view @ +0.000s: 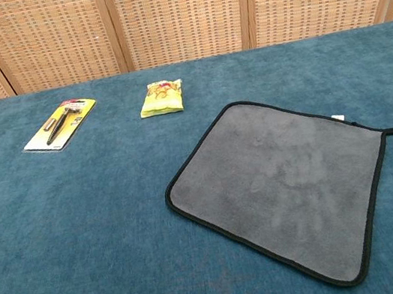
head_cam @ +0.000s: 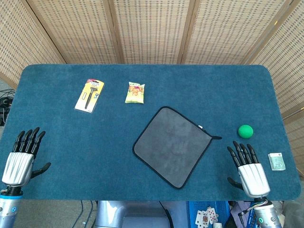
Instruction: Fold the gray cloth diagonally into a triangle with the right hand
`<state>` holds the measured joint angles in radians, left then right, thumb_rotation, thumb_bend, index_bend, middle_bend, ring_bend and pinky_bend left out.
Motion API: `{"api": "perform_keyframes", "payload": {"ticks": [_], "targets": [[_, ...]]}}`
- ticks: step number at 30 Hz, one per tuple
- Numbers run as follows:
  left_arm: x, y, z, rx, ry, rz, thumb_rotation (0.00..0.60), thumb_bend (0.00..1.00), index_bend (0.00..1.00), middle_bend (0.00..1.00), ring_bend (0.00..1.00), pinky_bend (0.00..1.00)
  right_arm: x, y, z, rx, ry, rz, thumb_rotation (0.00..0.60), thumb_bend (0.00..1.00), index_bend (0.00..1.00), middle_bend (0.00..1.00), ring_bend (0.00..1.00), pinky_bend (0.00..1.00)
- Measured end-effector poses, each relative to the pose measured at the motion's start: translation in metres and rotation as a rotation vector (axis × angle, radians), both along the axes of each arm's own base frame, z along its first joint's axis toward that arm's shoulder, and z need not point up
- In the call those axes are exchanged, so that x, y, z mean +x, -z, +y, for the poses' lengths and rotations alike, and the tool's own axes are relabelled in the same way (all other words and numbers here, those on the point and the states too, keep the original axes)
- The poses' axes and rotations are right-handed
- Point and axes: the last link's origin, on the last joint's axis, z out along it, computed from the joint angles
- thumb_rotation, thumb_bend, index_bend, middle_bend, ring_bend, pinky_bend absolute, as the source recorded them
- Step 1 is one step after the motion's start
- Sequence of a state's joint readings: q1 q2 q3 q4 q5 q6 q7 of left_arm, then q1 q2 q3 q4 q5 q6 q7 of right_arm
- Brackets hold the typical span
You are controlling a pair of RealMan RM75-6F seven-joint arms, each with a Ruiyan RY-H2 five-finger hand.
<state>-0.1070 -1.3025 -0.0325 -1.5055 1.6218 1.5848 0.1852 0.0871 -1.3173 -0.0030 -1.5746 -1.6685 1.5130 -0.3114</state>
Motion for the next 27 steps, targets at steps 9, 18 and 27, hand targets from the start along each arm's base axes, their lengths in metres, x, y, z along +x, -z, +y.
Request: {"api": "perform_keyframes", "payload": {"ticks": [9, 18, 27], "targets": [[-0.0003, -0.0001, -0.0001, -0.001, -0.001, 0.000, 0.600, 0.16, 0.00, 0.00, 0.00, 0.00, 0.0005, 0.0001, 0.0006, 0.001, -0.004, -0.001, 0.600, 0.00, 0.07, 0.00, 0.00, 0.00], [0.0004, -0.0013, 0.0005, 0.001, 0.005, -0.006, 0.600, 0.16, 0.00, 0.00, 0.00, 0.00, 0.0021, -0.0009, 0.0011, -0.004, -0.010, -0.006, 0.600, 0.00, 0.07, 0.00, 0.00, 0.00], [-0.0011, -0.0025, 0.0003, -0.006, -0.005, -0.001, 0.600, 0.16, 0.00, 0.00, 0.00, 0.00, 0.0031, 0.0017, 0.0032, 0.009, -0.010, 0.001, 0.600, 0.00, 0.07, 0.00, 0.00, 0.00]]}}
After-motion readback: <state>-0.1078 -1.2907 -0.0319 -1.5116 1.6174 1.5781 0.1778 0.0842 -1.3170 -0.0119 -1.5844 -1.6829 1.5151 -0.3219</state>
